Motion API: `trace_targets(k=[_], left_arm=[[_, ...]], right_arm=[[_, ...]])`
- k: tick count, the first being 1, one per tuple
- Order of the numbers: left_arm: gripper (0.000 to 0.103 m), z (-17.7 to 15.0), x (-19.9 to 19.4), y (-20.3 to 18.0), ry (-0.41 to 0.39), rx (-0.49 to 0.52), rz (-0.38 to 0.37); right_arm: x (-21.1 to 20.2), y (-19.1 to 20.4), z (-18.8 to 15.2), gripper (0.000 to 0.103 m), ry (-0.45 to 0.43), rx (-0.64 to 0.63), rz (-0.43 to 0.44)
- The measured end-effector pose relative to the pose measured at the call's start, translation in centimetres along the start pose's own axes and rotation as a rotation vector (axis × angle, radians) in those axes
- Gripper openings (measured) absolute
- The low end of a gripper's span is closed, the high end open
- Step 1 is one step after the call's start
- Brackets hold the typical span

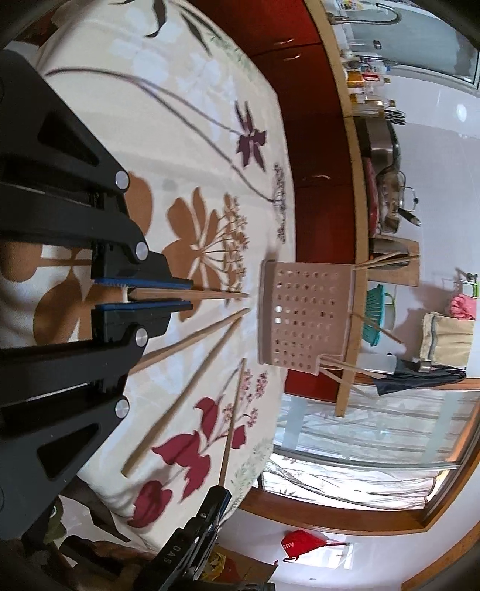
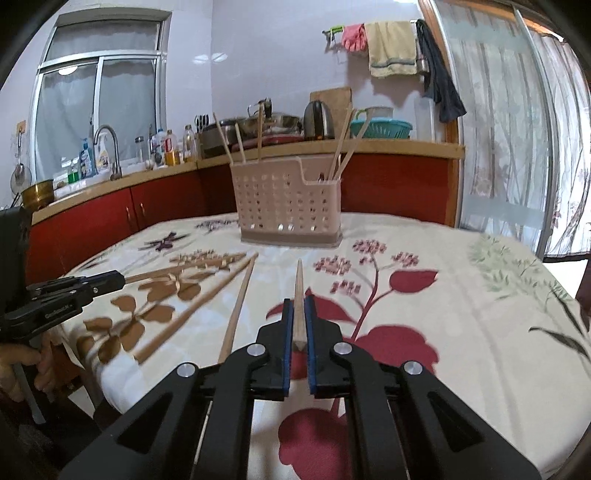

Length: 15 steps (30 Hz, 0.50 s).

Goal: Organize utensils
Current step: 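Lift both held chopsticks and lower them into the beige holder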

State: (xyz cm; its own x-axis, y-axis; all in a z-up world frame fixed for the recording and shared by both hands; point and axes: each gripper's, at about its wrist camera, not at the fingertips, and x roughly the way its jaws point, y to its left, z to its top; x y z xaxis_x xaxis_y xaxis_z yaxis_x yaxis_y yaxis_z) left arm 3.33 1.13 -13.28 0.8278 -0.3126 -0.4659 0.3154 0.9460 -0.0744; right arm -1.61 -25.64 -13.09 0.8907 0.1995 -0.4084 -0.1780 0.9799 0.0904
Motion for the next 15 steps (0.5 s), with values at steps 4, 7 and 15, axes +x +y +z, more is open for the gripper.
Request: trace_targets(k=[4, 7, 15], left_arm=[[0.007, 1.7, -1.3, 0.1, -0.035, 0.015, -0.002], [0.007, 3.0, -2.6, 0.0, -0.069, 0.030, -0.005], [0.007, 6.7, -5.5, 0.0, -0.119, 0.058, -0.017]], right_arm=[[-0.9, 0.0, 1.3, 0.007, -0.032, -0.003, -0.010], [-1.7, -0.1, 2.3, 0.007, -0.058, 0.002, -0.014], [-3.2, -0.2, 5.1, 0.007, -0.077, 0.013, -0.025]])
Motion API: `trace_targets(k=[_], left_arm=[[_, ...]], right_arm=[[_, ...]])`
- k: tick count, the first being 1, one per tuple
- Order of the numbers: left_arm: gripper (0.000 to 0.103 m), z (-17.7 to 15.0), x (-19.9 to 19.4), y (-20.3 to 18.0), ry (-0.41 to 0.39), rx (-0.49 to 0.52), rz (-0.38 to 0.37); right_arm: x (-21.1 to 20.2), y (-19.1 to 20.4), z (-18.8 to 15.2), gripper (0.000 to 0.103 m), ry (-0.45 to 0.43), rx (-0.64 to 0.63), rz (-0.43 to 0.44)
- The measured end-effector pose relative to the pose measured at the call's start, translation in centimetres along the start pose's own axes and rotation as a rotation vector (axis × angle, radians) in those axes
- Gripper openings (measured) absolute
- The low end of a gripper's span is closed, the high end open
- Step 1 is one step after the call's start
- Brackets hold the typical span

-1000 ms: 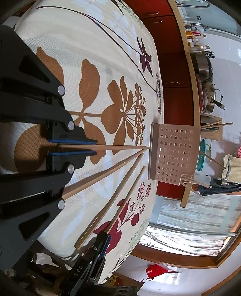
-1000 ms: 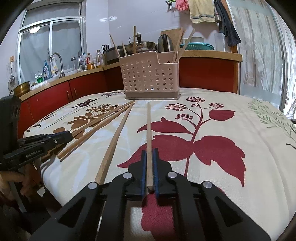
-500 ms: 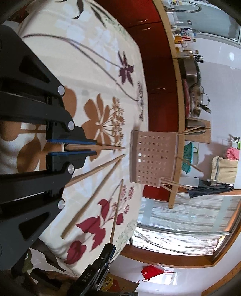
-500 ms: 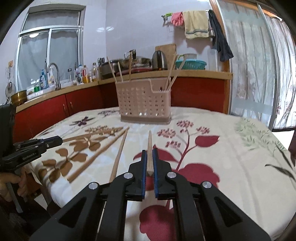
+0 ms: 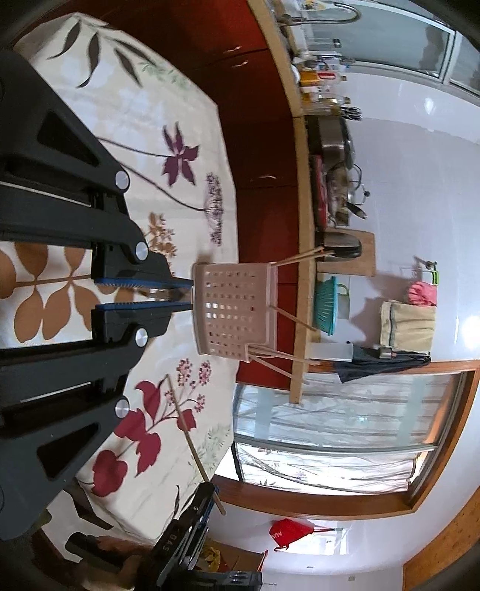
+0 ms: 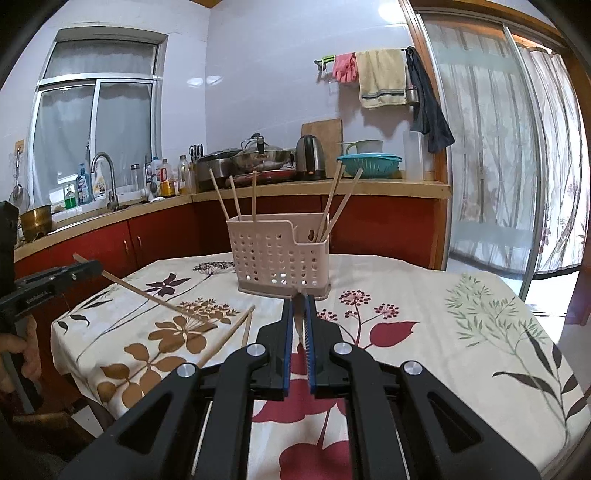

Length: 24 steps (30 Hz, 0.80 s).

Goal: Organize utensils
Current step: 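Lift both held chopsticks and lower them into the beige holder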

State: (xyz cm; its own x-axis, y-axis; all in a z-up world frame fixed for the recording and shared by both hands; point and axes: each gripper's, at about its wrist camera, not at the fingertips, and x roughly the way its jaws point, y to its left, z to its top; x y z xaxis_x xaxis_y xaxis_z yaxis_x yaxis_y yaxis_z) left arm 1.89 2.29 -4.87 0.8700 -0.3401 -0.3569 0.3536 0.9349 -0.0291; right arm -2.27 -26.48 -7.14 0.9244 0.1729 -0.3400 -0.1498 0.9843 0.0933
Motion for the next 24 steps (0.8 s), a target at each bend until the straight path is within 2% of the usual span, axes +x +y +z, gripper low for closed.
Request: trace_targets(k=[13, 24], left_arm=[[0.007, 4.7, 2.9, 2.2, 0.091, -0.008, -0.056], [0.007, 7.5, 6.8, 2.9, 0.109, 0.027, -0.069]], right_arm=[[3.1, -0.6, 5.0, 0.007, 0.093, -0.004, 0.006], [7.5, -0.1, 7.6, 0.007, 0.069, -0.010, 0.025]])
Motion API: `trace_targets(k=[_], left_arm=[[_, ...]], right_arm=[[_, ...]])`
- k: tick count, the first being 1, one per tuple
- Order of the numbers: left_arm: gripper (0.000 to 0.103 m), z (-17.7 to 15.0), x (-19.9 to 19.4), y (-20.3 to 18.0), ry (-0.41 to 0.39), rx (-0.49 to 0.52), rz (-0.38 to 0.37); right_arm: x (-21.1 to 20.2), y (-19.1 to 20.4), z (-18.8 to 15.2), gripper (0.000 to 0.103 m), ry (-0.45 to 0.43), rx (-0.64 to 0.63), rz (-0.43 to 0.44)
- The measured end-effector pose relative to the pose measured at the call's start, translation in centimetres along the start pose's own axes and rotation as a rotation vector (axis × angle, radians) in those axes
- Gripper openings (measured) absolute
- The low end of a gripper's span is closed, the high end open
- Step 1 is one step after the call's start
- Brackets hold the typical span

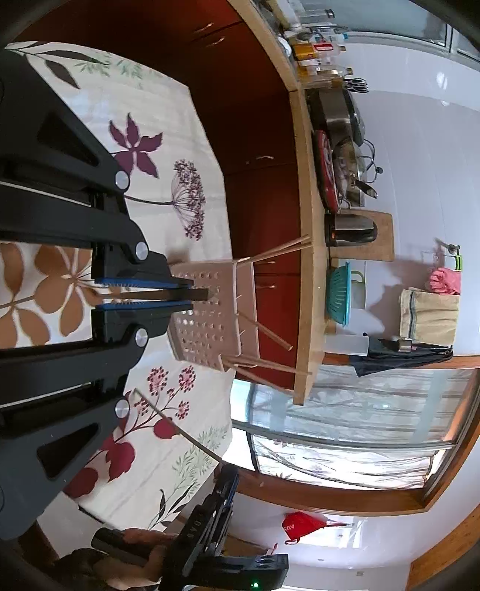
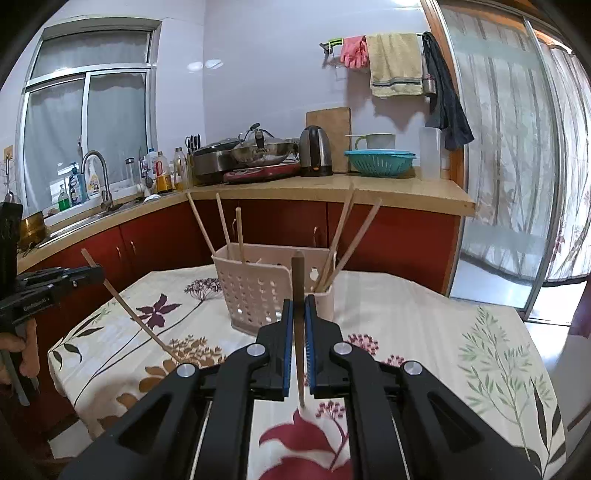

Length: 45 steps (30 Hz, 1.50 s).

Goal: Organize utensils
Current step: 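Lift both held chopsticks and lower them into the beige holder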

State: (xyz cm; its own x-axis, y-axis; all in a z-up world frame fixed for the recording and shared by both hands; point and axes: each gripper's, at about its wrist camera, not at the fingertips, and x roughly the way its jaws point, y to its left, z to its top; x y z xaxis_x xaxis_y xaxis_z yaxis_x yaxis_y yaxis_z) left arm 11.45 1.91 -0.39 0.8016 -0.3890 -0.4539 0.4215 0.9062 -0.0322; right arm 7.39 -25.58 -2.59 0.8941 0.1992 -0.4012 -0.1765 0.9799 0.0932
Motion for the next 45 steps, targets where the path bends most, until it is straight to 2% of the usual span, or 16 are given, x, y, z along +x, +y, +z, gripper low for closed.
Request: trace_targets(k=[6, 11, 20, 25, 30, 34, 39, 45], left_arm=[[0.007, 1.1, 1.0, 0.3, -0.010, -0.009, -0.011], [0.007, 3.0, 0.7, 0.0, -0.038, 0.022, -0.020], [0.007, 9.1, -0.4, 0.0, -0.122, 0.051, -0.054], [0.007, 12.3, -0.6, -0.3, -0.189, 0.076, -0.037], [0.007, 14.8, 0.9, -0.4, -0.233, 0.085, -0.017], [0.007, 15.6, 2.8, -0.7, -0.254, 0.102, 0.007], [0.007, 14.8, 5.6, -0.5, -0.235, 0.089, 0.014], [0.007, 12.8, 8.7, 0.1, -0.167, 0.050, -0.007]], right_arm=[[1.0, -0.1, 0.8, 0.007, -0.006, 0.007, 0.003], [0.8, 0.0, 2.0, 0.007, -0.029, 0.011, 0.013], [-0.5, -0.2, 7.3, 0.007, -0.156, 0.005, 0.054], [0.1, -0.6, 10.1, 0.007, -0.219, -0.004, 0.059], [1.7, -1.1, 12.5, 0.007, -0.259, 0.002, 0.076], [3.1, -1.0, 13.6, 0.007, -0.294, -0.008, 0.071], [5.4, -0.9, 13.4, 0.007, -0.302, -0.020, 0.062], [8.9, -1.2, 11.3, 0.007, -0.238, -0.006, 0.061]])
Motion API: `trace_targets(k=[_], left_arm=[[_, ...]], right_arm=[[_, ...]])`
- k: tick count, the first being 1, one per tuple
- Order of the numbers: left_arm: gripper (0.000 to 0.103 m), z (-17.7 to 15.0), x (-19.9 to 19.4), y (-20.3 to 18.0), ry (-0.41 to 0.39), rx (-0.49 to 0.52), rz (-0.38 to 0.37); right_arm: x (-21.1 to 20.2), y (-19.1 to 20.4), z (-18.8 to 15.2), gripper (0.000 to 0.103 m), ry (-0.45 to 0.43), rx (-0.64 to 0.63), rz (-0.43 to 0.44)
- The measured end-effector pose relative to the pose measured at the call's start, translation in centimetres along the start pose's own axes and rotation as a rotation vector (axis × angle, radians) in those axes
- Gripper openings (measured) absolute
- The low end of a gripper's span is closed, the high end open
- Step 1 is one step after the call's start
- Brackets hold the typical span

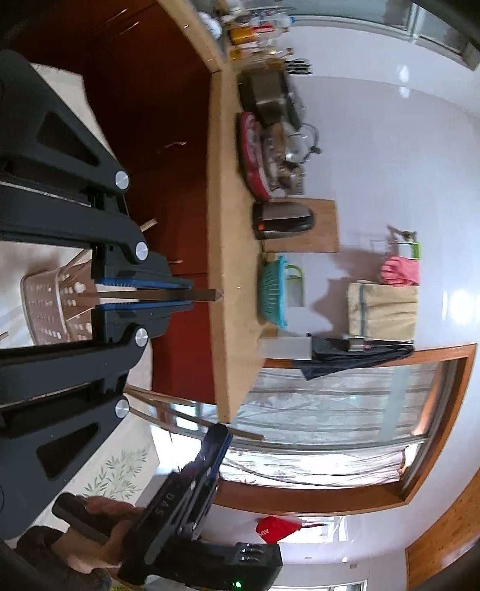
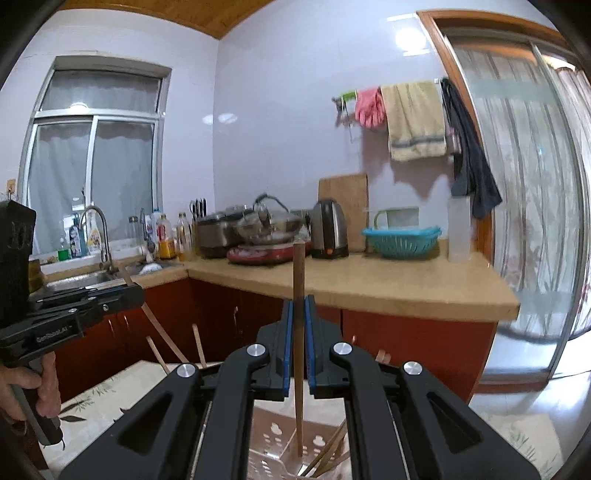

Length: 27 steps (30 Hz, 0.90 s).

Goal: Organize utensils
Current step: 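Lift both held chopsticks and lower them into the beige holder, then open the left gripper over the holder while the right gripper opens too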

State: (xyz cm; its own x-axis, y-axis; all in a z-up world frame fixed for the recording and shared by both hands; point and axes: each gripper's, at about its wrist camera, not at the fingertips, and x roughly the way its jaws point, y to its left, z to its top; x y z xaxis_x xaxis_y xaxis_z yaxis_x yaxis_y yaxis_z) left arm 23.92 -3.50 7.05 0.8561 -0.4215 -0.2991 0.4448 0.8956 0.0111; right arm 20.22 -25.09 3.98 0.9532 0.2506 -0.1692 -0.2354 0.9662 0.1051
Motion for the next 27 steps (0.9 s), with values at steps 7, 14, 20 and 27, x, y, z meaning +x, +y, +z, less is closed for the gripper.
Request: trace_targets(k=[7, 14, 20, 27], left_arm=[[0.007, -2.5, 2.2, 1.0, 0.073, -0.049, -0.015], [0.034, -3.1, 1.5, 1.7, 0.067, -0.091, -0.019], [0.050, -3.1, -0.8, 1.2, 0.044, -0.089, -0.001], [0.061, -5.4, -4.7, -0.6, 0.047, -0.080, 0.046]], right_arm=[[2.3, 0.4, -2.9, 0.007, 0.106, -0.004, 0.005], [1.0, 1.3, -2.9, 0.044, 0.112, -0.036, -0.004], [-1.5, 1.6, -2.5, 0.051, 0.100, -0.042, -0.022], [-5.8, 2.1, -4.0, 0.059, 0.110, -0.050, -0.057]])
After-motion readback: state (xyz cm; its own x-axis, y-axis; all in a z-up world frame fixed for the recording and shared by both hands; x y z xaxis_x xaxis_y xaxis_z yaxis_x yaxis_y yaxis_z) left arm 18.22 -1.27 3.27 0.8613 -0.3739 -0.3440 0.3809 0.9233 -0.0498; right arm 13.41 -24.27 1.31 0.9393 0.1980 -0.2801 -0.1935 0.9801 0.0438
